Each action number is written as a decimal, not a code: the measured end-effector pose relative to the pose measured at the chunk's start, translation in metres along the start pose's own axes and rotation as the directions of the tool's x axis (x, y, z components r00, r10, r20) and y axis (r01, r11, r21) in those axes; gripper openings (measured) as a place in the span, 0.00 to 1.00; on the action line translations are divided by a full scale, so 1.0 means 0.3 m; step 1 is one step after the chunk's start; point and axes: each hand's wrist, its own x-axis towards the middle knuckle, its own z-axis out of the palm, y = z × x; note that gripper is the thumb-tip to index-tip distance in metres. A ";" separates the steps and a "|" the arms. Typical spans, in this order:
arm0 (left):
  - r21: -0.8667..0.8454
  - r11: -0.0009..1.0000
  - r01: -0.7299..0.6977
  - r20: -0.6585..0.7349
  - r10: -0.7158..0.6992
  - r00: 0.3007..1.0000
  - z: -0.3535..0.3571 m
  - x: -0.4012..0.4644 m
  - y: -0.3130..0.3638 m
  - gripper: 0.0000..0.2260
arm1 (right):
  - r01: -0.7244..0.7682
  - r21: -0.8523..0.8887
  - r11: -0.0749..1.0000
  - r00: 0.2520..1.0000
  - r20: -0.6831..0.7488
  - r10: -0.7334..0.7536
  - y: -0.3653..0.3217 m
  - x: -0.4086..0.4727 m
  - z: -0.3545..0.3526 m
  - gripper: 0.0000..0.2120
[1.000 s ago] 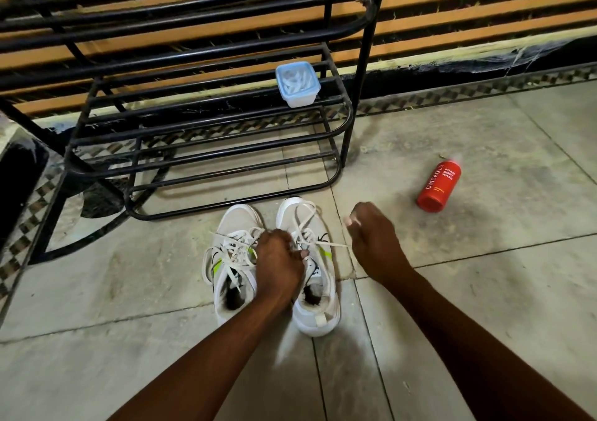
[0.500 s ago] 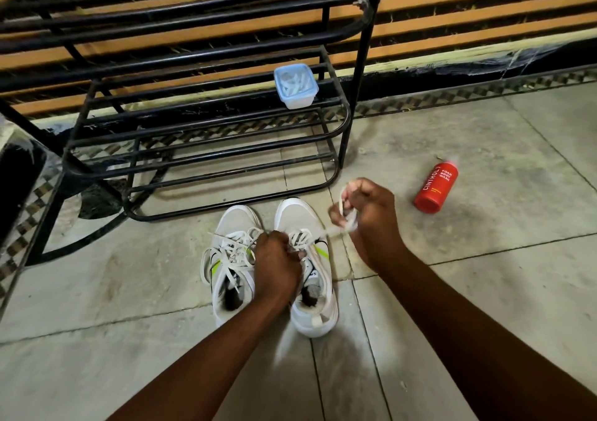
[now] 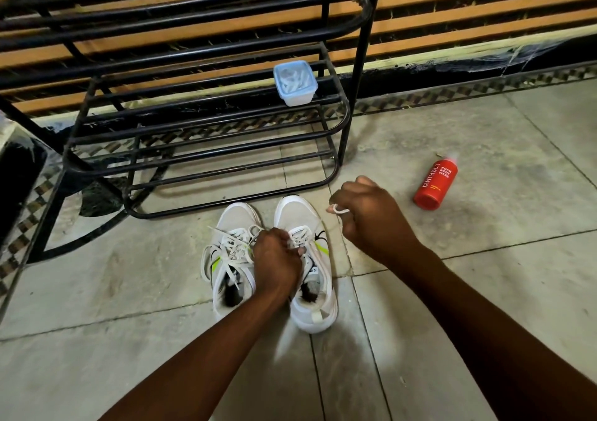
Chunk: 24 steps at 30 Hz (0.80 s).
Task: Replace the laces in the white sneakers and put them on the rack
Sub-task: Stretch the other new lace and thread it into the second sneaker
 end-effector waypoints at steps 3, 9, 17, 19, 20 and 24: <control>-0.003 1.000 -0.013 0.000 0.013 1.000 -0.003 0.001 0.005 0.16 | -0.025 0.030 0.999 0.998 -0.052 0.026 -0.019 0.030 -0.047 0.11; 0.019 1.000 -0.019 0.011 0.018 1.000 0.003 0.006 -0.007 0.15 | 0.007 -0.007 1.000 1.000 -0.029 -0.008 -0.028 0.005 -0.068 0.09; 0.030 0.999 -0.022 -0.006 0.022 1.000 -0.042 -0.010 0.047 0.11 | -0.100 0.046 0.994 0.995 0.006 0.100 -0.004 0.014 -0.083 0.05; -0.065 0.998 -0.005 -0.051 0.002 0.999 -0.074 -0.021 0.098 0.09 | -0.143 0.114 0.983 0.988 -0.047 0.149 0.010 0.004 -0.087 0.03; -0.135 0.991 -0.014 -0.040 0.009 0.999 -0.088 -0.022 0.123 0.10 | -0.153 0.131 0.979 0.983 -0.081 0.165 0.016 -0.004 -0.086 0.03; -0.292 0.931 -0.217 0.265 0.297 0.917 -0.122 0.013 0.206 0.23 | -0.153 0.174 0.973 0.967 -0.177 0.184 0.027 -0.024 -0.074 0.05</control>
